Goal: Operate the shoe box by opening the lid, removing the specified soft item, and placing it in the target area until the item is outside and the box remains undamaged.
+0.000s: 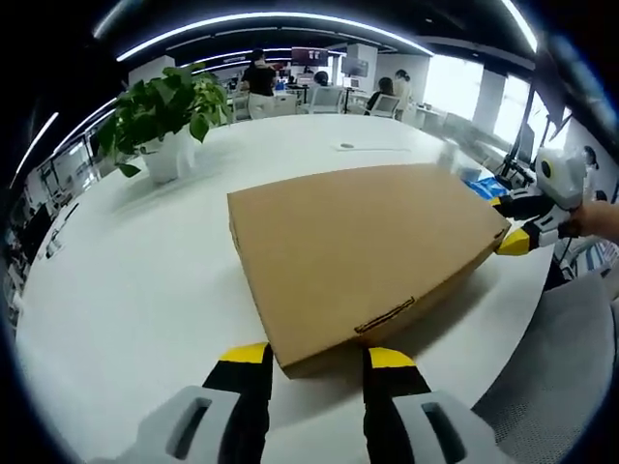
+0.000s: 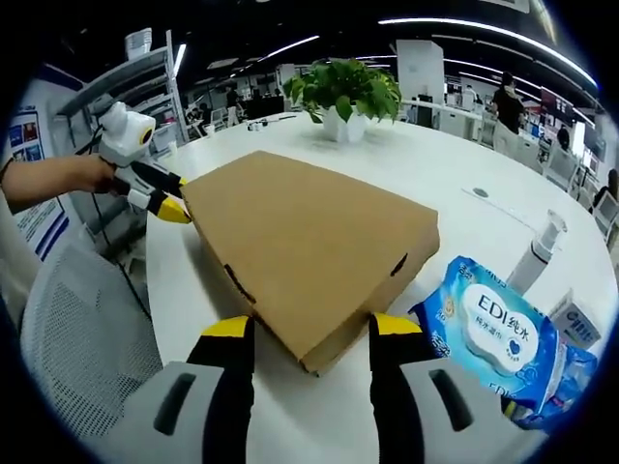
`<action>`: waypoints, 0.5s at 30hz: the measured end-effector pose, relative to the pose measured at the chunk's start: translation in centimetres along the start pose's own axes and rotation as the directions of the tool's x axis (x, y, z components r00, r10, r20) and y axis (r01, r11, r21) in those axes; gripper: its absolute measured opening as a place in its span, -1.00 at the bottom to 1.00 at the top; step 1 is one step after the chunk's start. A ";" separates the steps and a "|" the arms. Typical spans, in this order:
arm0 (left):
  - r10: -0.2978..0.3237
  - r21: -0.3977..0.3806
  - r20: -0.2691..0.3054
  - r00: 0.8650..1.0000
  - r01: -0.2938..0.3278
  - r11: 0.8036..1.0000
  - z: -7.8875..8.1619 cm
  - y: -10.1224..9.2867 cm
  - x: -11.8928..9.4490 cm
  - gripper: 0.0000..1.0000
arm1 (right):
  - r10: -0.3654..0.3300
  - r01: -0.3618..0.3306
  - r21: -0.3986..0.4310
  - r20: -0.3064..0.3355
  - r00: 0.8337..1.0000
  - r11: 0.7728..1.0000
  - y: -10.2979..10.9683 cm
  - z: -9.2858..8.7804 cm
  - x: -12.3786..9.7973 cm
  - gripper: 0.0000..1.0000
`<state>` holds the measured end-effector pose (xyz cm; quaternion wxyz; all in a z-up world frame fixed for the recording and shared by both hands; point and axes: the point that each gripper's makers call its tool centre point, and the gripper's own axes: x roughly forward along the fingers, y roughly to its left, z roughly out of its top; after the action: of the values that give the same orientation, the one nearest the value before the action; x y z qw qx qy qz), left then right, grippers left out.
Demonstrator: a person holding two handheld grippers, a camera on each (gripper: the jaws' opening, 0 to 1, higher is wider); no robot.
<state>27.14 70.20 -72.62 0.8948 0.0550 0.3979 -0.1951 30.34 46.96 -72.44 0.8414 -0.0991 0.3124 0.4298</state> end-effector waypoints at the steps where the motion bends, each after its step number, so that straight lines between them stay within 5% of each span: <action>1: -0.001 0.000 -0.001 1.000 0.001 1.000 0.1 0.1 0.1 -0.27 | -0.001 0.001 0.000 -0.001 1.000 1.000 -0.2 0.1 0.1 -0.12; 15: -0.013 0.009 -0.007 1.000 0.013 1.000 2.2 1.2 2.0 -0.26 | -0.009 0.009 0.006 -0.007 1.000 1.000 -2.4 1.2 1.1 -0.12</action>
<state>30.34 70.14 -72.65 0.8918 0.0572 0.4005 -0.2026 33.21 46.77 -72.42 0.8424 -0.0995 0.3164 0.4247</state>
